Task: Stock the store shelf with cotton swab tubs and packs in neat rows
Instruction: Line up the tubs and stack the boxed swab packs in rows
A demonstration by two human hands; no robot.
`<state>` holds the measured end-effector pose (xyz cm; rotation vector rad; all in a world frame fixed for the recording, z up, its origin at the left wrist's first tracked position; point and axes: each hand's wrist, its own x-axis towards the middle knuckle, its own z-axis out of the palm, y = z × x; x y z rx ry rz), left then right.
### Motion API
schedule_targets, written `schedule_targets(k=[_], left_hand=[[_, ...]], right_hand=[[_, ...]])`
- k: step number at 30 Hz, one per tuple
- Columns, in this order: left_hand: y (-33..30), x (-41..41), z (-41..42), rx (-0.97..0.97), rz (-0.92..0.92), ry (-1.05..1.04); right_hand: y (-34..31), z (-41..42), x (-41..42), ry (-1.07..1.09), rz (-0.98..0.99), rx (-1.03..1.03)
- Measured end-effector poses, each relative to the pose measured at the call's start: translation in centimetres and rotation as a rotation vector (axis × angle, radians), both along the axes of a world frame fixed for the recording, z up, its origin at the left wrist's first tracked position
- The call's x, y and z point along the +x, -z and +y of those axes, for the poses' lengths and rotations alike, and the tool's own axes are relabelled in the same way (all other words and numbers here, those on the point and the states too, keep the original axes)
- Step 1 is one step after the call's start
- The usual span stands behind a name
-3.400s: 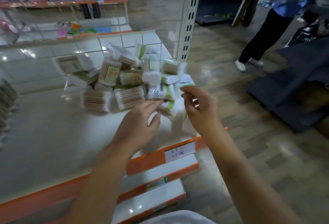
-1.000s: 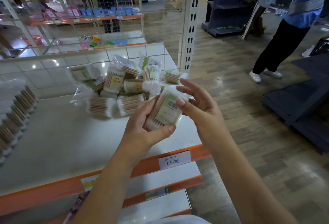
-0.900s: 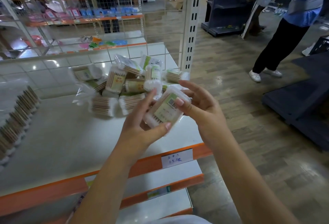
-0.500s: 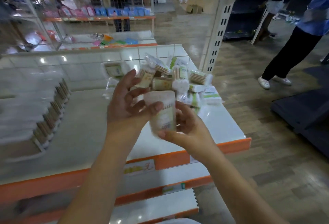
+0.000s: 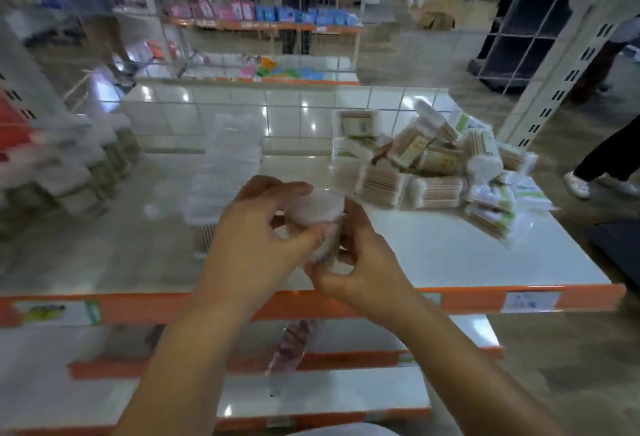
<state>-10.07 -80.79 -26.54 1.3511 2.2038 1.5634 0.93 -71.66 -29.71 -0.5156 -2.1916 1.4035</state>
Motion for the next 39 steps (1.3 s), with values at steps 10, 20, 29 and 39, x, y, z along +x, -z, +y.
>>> schedule_targets(k=[10, 20, 29, 39], left_hand=[[-1.6, -10.8, -10.3, -0.153, 0.162, -0.206], [3.2, -19.3, -15.6, -0.267, 0.382, -0.34], [4.8, -21.9, -15.5, -0.441, 0.465, -0.363], [5.1, -23.8, -15.1, -0.515, 0.51, -0.382]], right_hand=[[-1.5, -6.3, -8.3, -0.144, -0.186, 0.379], [1.0, -11.5, -13.9, -0.239, -0.205, 0.482], [2.0, -13.9, -17.4, -0.359, -0.342, 0.575], [1.8, -15.0, -18.1, -0.383, -0.368, 0.601]])
